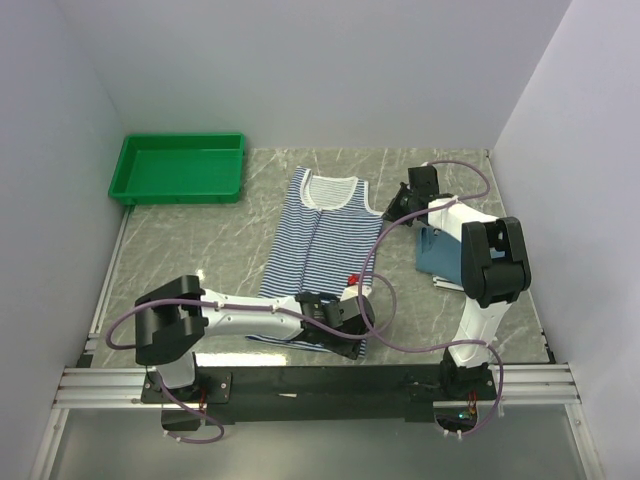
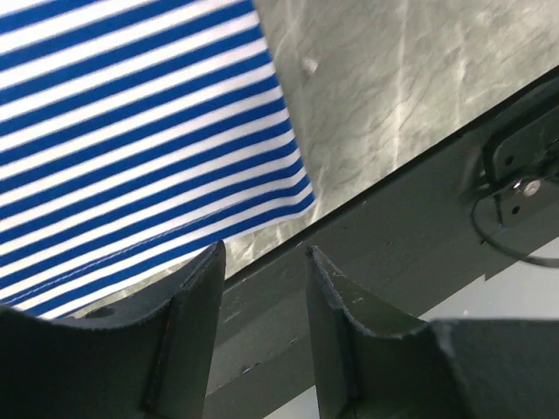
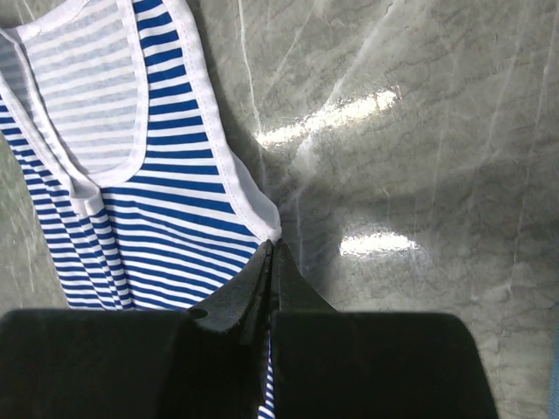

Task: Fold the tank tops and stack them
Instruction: Fold the tank top

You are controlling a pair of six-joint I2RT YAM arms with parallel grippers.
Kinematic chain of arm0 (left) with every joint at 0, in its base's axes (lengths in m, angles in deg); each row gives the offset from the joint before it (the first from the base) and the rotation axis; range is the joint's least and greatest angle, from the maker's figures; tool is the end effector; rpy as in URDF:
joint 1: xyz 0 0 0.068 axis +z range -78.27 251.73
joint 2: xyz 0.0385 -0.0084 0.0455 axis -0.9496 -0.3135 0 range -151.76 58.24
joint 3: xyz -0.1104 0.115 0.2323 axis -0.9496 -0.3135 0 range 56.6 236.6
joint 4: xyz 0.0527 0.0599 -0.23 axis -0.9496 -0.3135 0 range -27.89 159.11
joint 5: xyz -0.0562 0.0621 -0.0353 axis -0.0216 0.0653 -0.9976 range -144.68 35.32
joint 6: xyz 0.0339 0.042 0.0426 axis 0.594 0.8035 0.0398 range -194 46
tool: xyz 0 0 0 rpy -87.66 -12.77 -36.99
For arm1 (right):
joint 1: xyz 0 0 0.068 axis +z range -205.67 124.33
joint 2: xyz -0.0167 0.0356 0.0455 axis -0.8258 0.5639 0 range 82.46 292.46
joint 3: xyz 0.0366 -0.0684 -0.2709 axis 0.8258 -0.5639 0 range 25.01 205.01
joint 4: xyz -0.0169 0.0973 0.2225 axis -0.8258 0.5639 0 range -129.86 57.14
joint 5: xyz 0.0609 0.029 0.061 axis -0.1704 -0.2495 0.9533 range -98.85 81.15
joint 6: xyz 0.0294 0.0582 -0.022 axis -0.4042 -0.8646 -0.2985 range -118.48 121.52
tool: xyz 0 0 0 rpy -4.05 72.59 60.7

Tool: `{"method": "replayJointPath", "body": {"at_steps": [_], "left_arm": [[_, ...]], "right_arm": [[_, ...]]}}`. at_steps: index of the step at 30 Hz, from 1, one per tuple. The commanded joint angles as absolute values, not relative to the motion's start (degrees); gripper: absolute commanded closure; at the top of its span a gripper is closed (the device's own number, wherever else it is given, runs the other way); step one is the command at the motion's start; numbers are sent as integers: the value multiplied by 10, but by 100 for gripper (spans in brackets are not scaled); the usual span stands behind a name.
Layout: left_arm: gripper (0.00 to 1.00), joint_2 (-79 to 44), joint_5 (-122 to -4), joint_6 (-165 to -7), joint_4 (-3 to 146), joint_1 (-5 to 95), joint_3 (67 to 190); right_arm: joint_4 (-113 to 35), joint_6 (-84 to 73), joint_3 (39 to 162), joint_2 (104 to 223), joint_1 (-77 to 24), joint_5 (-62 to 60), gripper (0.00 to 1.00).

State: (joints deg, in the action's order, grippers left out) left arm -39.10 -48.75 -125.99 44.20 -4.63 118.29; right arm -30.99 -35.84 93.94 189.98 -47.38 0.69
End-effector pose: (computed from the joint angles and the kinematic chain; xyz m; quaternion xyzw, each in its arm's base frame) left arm 0.0851 -0.3260 0.1891 0.1910 0.9469 -0.2067 0.1556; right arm 0.3977 0.0672 0.1853 0.2039 0.9065 0.2116 0.3031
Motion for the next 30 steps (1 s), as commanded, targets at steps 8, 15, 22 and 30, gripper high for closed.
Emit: {"method": "replayJointPath", "body": {"at_steps": [8, 15, 22, 30], "left_arm": [[58, -452, -464, -1253, 456, -56, 1255], [62, -484, -445, -1259, 447, -70, 1279], [75, -519, -398, -1255, 388, -92, 1330], [89, -504, -375, -1262, 372, -96, 1328]], "right_arm": [[-320, -350, 943, 1901, -480, 12, 100], [-327, -351, 938, 1906, -479, 17, 100], [-329, -346, 931, 1903, -479, 13, 100], [-318, -337, 927, 1887, -479, -6, 100]]}}
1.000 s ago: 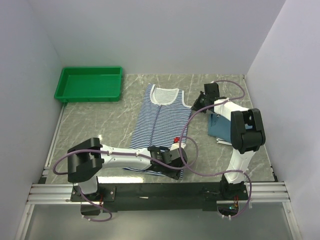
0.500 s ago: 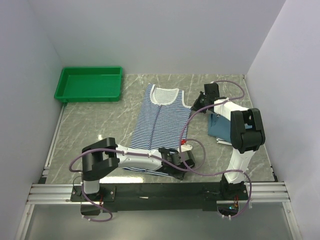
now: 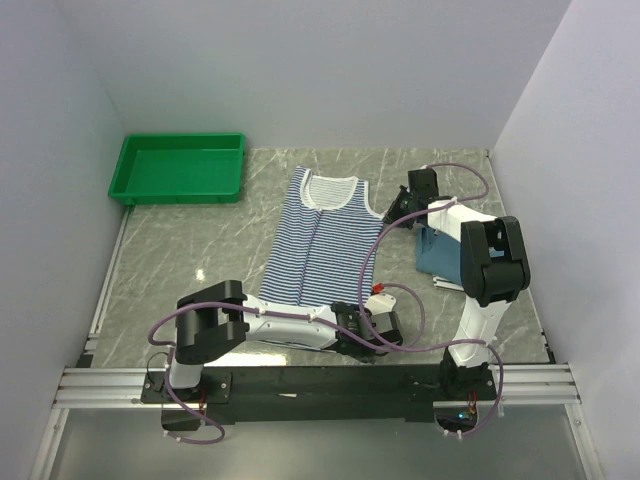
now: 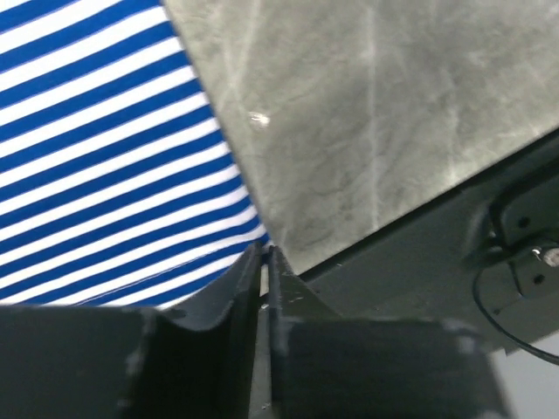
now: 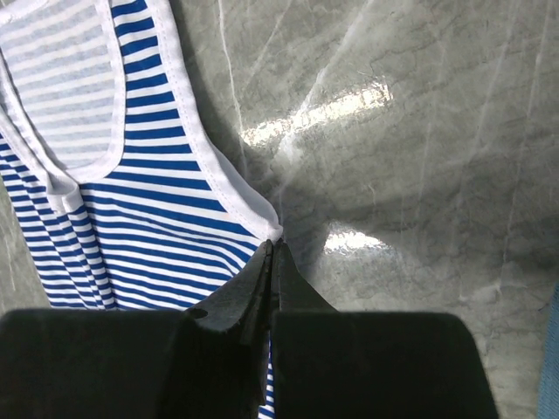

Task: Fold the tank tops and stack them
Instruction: Fold the tank top

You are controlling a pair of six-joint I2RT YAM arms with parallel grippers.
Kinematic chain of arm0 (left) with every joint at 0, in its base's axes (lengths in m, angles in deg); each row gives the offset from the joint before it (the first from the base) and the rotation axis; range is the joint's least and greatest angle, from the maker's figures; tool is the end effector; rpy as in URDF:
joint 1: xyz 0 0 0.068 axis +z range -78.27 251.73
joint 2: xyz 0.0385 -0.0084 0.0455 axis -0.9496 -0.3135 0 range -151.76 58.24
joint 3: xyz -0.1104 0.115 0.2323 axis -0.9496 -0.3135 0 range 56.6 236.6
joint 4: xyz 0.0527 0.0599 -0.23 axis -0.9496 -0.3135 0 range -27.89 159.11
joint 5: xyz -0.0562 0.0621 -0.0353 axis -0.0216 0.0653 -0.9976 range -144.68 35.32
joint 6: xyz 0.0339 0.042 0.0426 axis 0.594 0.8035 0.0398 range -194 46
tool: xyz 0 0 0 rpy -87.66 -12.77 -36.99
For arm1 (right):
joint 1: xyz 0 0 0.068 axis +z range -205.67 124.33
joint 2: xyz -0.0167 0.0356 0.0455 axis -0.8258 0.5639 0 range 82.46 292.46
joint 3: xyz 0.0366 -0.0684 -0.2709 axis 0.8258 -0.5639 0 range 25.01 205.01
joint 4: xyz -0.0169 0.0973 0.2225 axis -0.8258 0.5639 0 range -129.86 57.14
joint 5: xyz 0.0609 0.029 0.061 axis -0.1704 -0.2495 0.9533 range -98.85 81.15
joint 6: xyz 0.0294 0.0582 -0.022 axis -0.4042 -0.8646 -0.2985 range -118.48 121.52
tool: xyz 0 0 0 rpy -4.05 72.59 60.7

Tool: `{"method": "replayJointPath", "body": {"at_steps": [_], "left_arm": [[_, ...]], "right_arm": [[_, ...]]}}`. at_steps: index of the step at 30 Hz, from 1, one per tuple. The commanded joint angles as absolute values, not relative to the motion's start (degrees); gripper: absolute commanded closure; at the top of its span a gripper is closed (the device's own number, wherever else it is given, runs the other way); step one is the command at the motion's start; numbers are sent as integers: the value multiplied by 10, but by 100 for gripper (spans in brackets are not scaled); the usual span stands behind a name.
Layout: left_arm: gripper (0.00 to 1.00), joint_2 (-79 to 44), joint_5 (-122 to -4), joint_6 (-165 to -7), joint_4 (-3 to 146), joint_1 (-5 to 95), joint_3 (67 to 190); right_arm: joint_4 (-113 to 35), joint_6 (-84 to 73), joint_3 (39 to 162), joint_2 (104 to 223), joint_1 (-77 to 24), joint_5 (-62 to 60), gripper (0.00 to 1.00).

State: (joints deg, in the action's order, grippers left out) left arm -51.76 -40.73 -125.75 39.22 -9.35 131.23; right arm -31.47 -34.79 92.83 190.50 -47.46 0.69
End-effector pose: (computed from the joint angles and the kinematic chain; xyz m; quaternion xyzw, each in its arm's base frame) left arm 0.0731 -0.3790 0.1724 0.2203 0.9445 -0.1475 0.1938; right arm 0.3955 0.0663 0.1768 0.1978 0.9115 0.2054 0.2964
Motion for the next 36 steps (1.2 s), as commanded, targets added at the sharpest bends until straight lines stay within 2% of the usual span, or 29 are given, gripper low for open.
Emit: {"method": "replayJointPath", "body": {"at_steps": [1, 2, 5, 13, 18, 20, 24, 30, 36], "left_arm": [[84, -505, -370, -1261, 370, -97, 1330], [78, -505, -367, -1260, 373, -97, 1329], [70, -501, -364, -1256, 380, -97, 1327], [63, -518, -374, -1239, 397, -98, 1336], [62, -537, -367, -1233, 385, -104, 1350], [64, -544, -361, -1236, 376, -104, 1353], [73, -558, -346, -1244, 358, -111, 1358], [99, -548, -306, -1258, 316, -126, 1375], [99, -459, -315, -1270, 359, -126, 1318]], "right_arm": [[-319, -337, 926, 1886, -479, -4, 100], [-319, -337, 925, 1886, -479, -4, 100], [-319, -337, 923, 1884, -480, -2, 100], [-323, -338, 915, 1885, -479, -3, 100], [-324, -337, 915, 1885, -479, -3, 100], [-324, -337, 915, 1884, -479, -2, 100], [-324, -336, 912, 1883, -479, -6, 100], [-312, -329, 915, 1877, -479, -20, 100], [-269, -307, 939, 1863, -479, -49, 100]]}}
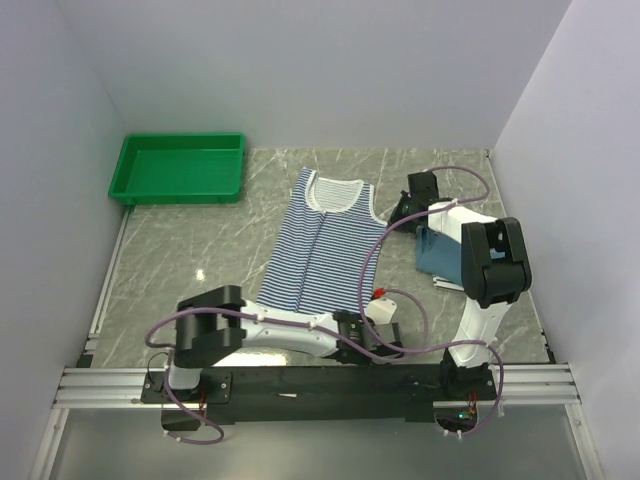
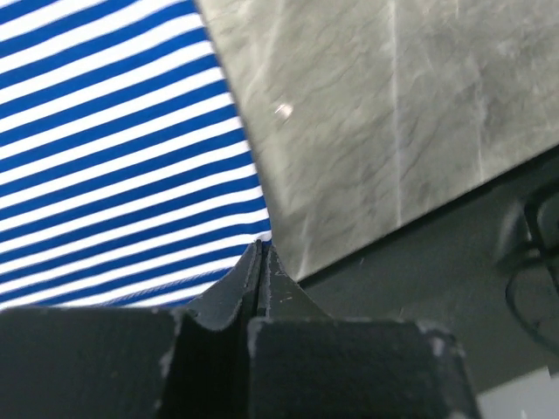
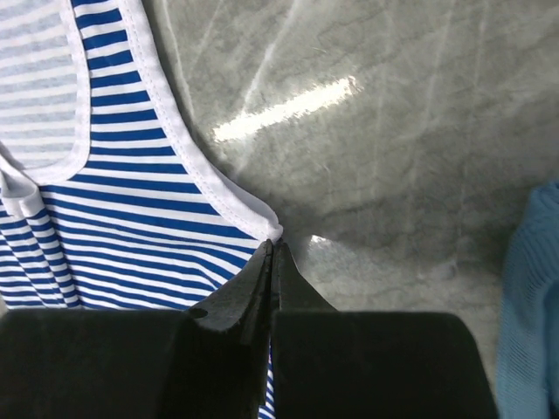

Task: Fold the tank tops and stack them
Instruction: Fold the tank top

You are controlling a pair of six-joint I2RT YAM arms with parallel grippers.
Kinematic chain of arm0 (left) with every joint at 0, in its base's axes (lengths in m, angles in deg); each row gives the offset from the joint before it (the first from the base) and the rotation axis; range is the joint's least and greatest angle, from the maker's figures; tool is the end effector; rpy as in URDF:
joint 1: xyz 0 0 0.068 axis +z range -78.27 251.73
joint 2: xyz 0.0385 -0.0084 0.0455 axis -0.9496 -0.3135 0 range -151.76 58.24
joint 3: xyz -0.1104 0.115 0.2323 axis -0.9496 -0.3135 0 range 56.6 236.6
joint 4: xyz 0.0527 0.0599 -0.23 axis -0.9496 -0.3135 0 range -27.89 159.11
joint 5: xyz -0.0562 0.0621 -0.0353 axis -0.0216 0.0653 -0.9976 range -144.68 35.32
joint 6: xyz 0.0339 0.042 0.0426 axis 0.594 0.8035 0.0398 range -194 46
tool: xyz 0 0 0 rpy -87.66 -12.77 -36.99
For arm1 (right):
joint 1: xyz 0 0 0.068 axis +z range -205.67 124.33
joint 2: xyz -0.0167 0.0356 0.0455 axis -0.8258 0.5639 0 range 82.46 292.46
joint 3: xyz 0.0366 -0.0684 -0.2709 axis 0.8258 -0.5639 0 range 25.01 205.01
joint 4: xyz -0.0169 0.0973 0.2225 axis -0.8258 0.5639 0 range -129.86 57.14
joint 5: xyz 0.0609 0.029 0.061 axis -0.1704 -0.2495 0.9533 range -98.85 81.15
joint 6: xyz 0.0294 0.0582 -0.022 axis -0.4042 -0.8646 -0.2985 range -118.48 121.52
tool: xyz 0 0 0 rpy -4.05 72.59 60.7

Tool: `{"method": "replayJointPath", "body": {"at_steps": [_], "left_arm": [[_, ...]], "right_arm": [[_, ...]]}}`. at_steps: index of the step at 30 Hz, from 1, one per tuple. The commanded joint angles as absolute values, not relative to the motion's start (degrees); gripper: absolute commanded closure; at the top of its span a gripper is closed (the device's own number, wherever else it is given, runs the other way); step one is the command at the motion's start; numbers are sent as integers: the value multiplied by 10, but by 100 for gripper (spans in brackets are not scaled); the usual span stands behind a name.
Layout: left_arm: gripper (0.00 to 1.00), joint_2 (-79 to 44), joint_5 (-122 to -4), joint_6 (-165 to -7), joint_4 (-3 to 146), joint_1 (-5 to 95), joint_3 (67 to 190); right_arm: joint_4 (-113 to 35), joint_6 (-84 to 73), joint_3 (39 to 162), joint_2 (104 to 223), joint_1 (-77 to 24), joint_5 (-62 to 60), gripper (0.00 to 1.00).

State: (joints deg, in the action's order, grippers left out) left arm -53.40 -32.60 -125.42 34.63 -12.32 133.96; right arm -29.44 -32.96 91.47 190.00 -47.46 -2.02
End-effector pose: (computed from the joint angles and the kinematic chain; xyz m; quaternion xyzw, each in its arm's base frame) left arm 0.0609 -0.3823 0.1730 0.2371 0.9357 -0.0961 0.2427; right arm 0.3874 0.0625 0.1699 0.1950 0.9222 0.1721 0.2860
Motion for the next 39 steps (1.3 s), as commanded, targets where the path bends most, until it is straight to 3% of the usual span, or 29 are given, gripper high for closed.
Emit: {"method": "replayJointPath", "body": {"at_steps": [1, 13, 23, 30, 39], "left_arm": [[100, -446, -317, -1273, 379, -125, 1304], [99, -262, -346, -1372, 486, -60, 1101], [99, -144, -323, -1483, 434, -26, 991], [99, -97, -327, -1535, 402, -18, 936], [99, -80, -335, -1556, 381, -11, 914]], "right_arm": [[-266, -306, 944, 1861, -478, -52, 100], [-227, -306, 1001, 1867, -434, -77, 100], [-174, -319, 1148, 1983, -353, -108, 100], [-142, -318, 1271, 2066, -305, -122, 100], [-111, -317, 1342, 2116, -276, -141, 100]]}}
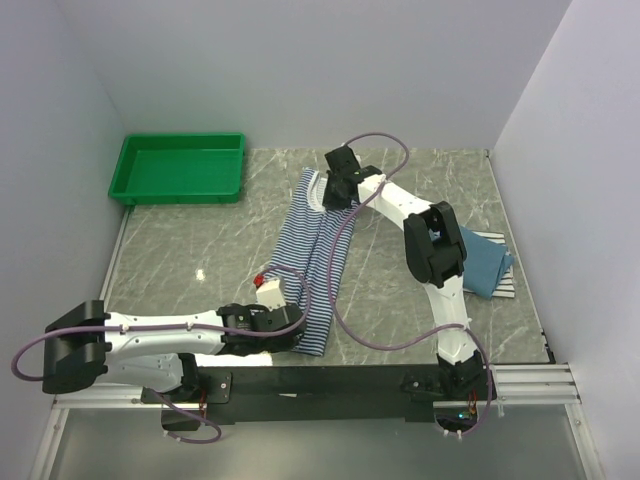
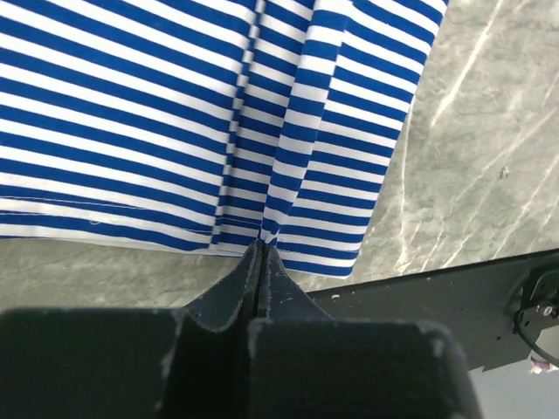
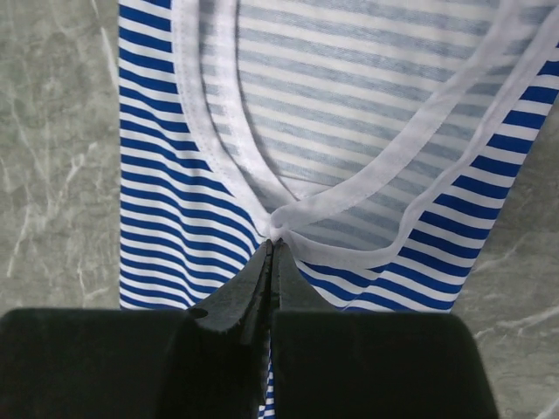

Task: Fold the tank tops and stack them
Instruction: Fold the tank top

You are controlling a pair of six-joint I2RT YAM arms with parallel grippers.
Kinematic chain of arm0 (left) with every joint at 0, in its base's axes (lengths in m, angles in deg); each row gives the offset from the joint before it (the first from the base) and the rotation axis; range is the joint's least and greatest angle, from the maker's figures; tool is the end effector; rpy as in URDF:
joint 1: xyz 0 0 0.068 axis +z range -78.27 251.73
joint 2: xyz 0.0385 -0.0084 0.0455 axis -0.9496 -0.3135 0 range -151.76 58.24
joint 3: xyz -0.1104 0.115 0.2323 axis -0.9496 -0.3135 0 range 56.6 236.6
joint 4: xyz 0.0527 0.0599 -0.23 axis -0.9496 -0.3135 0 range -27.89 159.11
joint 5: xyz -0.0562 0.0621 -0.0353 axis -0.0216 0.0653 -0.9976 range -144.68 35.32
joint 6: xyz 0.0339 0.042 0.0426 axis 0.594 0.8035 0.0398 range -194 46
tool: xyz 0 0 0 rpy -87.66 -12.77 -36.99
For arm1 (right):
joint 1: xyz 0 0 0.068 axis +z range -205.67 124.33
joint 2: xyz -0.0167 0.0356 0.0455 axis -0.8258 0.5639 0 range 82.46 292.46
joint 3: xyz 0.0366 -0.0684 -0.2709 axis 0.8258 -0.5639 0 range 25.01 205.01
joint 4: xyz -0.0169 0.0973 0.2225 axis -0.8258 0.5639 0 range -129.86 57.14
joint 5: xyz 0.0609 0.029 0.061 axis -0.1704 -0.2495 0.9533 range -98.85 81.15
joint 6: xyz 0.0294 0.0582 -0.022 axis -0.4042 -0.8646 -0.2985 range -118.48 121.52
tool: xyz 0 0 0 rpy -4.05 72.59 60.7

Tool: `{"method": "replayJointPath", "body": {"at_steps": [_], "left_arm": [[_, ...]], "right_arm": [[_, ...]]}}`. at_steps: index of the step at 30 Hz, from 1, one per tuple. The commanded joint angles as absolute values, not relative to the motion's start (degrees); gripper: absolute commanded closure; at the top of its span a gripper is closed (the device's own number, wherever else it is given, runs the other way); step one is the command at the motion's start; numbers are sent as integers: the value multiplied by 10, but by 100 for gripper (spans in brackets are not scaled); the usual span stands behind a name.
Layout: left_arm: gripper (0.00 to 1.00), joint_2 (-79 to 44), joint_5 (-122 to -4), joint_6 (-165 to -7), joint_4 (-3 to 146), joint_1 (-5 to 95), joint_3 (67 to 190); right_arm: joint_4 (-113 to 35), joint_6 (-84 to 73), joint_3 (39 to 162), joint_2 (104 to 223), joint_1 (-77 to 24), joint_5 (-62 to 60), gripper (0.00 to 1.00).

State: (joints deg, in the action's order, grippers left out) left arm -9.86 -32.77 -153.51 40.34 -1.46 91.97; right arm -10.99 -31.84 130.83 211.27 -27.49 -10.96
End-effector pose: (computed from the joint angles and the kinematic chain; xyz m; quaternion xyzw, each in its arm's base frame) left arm 0.0779 -0.1857 0.1851 -0.0992 0.9475 -0.1914 0.2360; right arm 0.4439 0.2354 0.1916 0.0487 0.9437 0.1521 0.2895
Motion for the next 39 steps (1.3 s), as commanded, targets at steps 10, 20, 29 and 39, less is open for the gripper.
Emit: {"method": "replayJointPath", "body": {"at_steps": [10, 20, 29, 39], "left_arm": [[100, -69, -354, -1545, 390, 24, 889], [58, -58, -358, -1528, 385, 38, 899], [47, -22, -304, -1465, 319, 134, 959], [52, -88, -379, -1326, 376, 359, 963]], "right_arm": [[-123, -315, 1358, 2132, -275, -136, 100], [-166, -295, 1335, 2110, -276, -96, 53], [-202, -312, 1176, 1952, -273, -105, 45], [-264, -350, 928, 1834, -224, -117, 52]]}}
